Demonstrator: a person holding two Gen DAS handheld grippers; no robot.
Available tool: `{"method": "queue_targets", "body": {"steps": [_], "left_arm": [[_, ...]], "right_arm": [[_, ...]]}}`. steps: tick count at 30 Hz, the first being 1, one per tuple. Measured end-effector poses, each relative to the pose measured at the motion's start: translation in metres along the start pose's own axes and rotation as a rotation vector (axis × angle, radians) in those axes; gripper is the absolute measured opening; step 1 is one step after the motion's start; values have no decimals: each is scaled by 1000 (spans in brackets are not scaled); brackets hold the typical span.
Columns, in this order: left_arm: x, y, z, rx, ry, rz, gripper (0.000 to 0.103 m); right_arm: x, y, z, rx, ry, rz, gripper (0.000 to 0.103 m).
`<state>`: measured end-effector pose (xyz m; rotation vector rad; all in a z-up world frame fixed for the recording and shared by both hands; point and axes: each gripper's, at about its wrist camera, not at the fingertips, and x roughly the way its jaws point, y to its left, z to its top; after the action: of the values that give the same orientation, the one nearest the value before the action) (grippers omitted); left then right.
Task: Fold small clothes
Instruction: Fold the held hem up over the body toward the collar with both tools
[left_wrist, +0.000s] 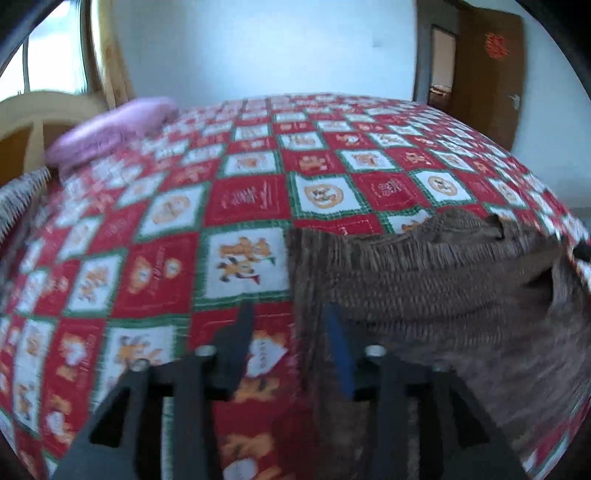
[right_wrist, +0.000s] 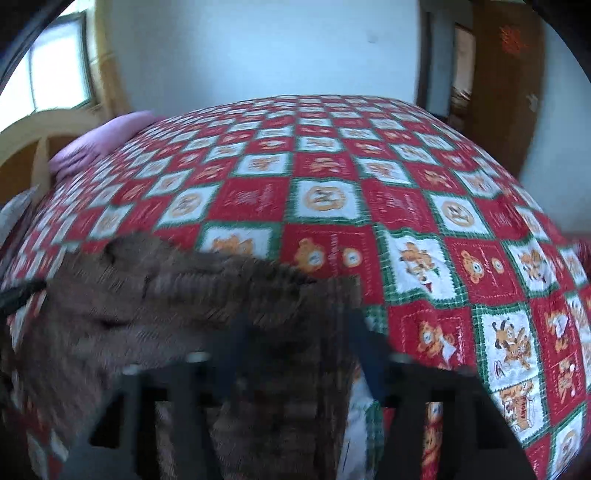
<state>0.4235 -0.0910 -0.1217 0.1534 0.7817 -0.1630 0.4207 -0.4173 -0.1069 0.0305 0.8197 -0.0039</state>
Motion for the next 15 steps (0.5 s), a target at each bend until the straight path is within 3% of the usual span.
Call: {"method": "queue_targets", "body": {"steps": [3, 6, 10, 15], "left_arm": [[-12, -17, -11, 153, -32, -13, 61], [-6, -24, -9, 246, -40, -47, 65], [5, -19, -5, 285, -11, -125, 66], [18, -15, 0, 329, -8, -141, 67]], "right_arm": [[-13, 13, -9, -63, -2, 24, 60], [-19, 25, -16, -139, 21, 43, 60], [-8, 12, -15, -143, 40, -6, 60], [9, -24, -12, -30, 73, 50, 60]]}}
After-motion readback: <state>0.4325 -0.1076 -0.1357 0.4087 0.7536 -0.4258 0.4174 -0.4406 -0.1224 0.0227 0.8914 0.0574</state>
